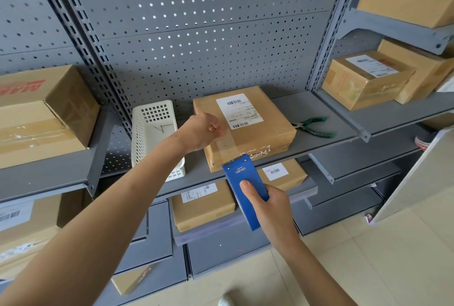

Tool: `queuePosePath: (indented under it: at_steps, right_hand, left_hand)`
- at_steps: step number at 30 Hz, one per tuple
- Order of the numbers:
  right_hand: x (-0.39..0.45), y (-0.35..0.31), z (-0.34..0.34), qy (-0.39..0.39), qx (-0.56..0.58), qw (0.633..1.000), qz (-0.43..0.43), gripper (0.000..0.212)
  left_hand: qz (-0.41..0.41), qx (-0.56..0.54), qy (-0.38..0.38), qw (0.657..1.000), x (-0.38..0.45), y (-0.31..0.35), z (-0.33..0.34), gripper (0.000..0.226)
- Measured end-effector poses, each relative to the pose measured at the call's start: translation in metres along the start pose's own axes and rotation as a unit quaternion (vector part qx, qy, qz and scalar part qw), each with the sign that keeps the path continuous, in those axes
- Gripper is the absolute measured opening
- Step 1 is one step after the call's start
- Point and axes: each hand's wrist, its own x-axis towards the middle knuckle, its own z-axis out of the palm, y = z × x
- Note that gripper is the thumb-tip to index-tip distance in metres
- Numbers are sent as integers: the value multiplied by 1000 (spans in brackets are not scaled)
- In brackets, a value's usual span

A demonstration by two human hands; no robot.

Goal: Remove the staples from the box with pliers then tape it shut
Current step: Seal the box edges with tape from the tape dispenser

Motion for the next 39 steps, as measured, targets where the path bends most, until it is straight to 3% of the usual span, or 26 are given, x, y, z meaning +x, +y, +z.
queuePosePath:
  at_steps: [14, 39]
  right_hand:
    - [4, -5, 2, 2, 3, 999, 49, 44]
    - [12, 4, 5, 2, -29, 997, 73, 48]
  left_hand:
    - [-14, 21, -34, 999, 10, 2, 8, 17]
    - [-3, 51, -25, 998, 8, -2, 19, 11]
